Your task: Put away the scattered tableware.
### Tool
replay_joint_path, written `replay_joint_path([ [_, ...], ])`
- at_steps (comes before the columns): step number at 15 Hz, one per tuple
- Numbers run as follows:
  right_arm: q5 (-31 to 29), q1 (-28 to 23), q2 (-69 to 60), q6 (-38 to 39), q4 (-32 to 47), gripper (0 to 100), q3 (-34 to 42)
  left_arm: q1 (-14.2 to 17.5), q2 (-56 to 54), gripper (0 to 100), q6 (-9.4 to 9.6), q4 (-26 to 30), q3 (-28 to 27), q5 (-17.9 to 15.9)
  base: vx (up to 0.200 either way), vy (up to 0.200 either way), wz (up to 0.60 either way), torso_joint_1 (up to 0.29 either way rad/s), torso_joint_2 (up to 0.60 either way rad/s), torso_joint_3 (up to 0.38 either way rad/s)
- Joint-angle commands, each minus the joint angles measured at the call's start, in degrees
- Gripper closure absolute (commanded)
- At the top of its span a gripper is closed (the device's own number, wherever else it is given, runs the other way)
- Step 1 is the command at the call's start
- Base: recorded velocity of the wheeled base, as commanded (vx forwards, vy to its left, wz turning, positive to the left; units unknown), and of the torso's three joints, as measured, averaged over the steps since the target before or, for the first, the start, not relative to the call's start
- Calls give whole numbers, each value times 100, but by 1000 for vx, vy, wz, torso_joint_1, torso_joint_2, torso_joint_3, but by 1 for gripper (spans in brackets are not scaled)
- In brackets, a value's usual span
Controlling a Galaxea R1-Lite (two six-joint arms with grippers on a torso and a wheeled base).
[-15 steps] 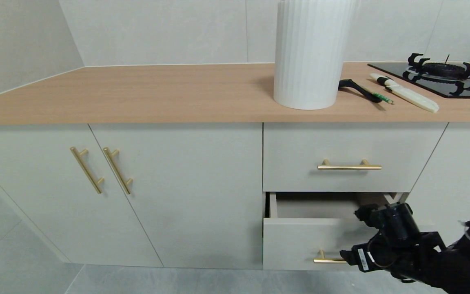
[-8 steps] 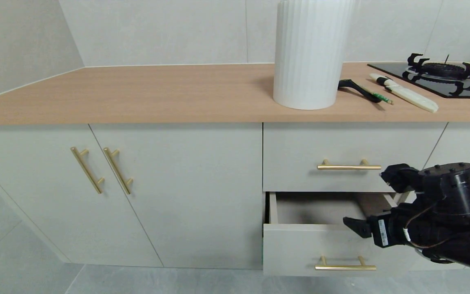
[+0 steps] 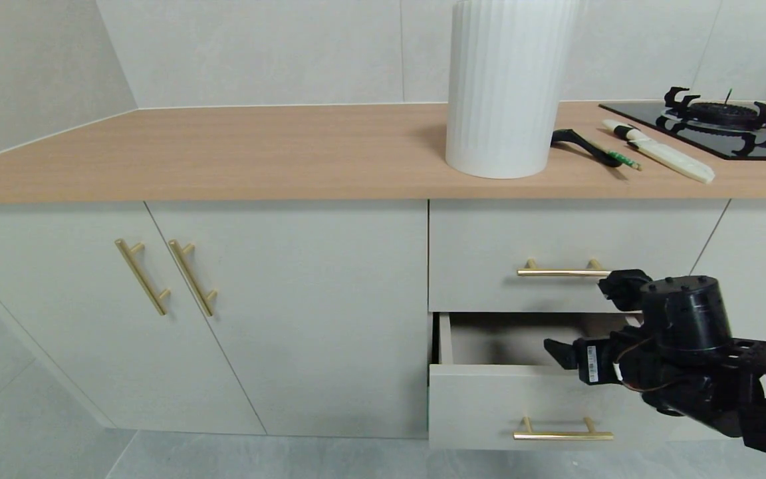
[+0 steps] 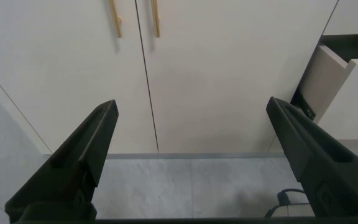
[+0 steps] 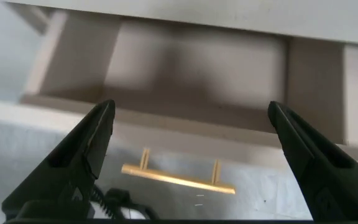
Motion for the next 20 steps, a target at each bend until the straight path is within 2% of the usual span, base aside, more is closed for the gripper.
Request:
replay_joint_path([
  [1, -133, -4, 597, 34, -163, 0, 0, 4, 0, 0, 2, -1, 0, 0, 0, 0, 0, 0, 0, 0],
  [9, -98, 5, 465, -1, 30, 0, 79, 4, 0, 0, 2, -1, 0, 0, 0, 0, 0, 0, 0, 0],
  [15, 17, 57, 35, -36, 1032, 0, 0, 4, 0, 0, 2, -1, 0, 0, 0, 0, 0, 0, 0, 0],
  [20, 192, 365, -739, -133, 2939, 0, -308, 4, 0, 0, 2, -1, 0, 0, 0, 0, 0, 0, 0, 0],
])
